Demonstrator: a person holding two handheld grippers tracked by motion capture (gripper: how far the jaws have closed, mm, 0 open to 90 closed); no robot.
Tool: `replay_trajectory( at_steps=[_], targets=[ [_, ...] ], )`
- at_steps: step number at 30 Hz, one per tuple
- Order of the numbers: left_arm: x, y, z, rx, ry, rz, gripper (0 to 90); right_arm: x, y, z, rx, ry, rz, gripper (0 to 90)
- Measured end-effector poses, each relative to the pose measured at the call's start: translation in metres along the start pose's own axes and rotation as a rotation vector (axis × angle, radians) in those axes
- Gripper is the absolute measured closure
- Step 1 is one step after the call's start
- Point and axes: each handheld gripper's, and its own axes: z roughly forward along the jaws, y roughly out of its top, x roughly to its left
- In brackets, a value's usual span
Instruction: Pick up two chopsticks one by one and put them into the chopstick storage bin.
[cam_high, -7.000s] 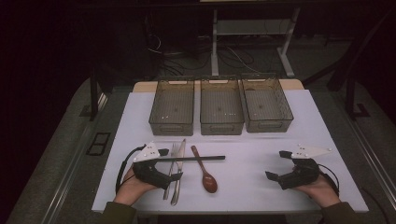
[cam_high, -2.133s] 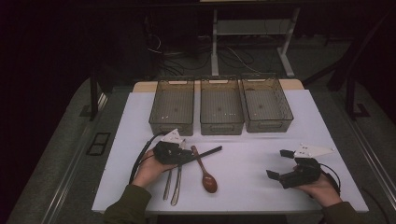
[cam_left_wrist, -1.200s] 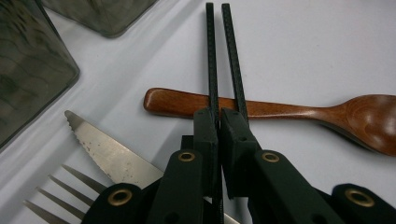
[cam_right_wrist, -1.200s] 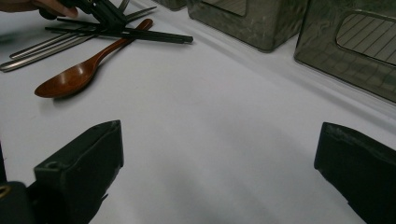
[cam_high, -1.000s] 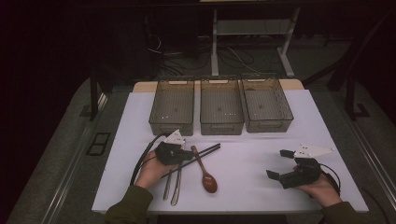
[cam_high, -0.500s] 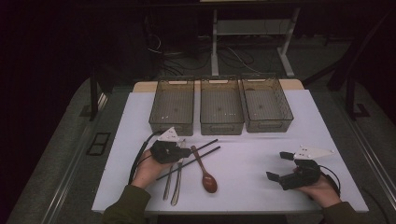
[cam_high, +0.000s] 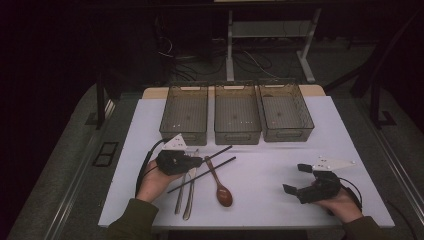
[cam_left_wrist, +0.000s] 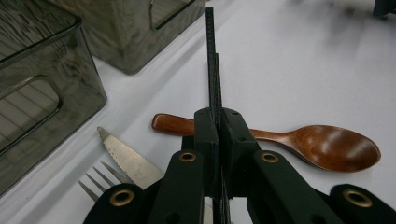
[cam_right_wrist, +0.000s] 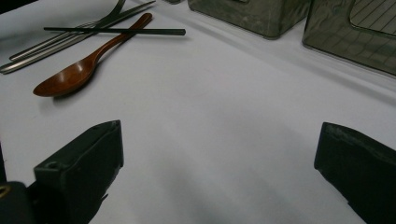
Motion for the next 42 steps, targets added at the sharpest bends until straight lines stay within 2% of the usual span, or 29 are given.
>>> replay_trajectory(
  at_steps=[10, 16, 22, 32, 34, 36, 42],
  targets=[
    [-0.001, 0.012, -0.009, -0.015, -0.002, -0.015, 85.0, 0.0, 0.0, 0.0, 0.003, -0.004, -0.005, 0.8],
    [0.003, 0.024, -0.013, -0.024, 0.004, -0.017, 85.0, 0.0, 0.0, 0.0, 0.004, -0.008, -0.006, 0.8],
    [0.013, 0.038, -0.016, -0.032, 0.017, -0.049, 85.0, 0.0, 0.0, 0.0, 0.004, -0.008, -0.006, 0.8],
    [0.031, 0.057, -0.023, -0.055, 0.023, -0.07, 85.2, 0.0, 0.0, -0.001, 0.007, -0.007, -0.007, 0.8],
    [0.035, 0.06, -0.025, -0.059, 0.029, -0.078, 85.2, 0.001, 0.0, -0.001, 0.013, -0.002, 0.005, 0.8],
    [0.04, 0.063, -0.026, -0.062, 0.04, -0.084, 85.2, 0.0, 0.0, -0.002, 0.003, -0.007, -0.008, 0.8],
    [0.056, 0.074, -0.031, -0.066, 0.078, -0.099, 85.2, 0.0, 0.0, -0.002, 0.001, -0.006, -0.011, 0.8]
  ],
)
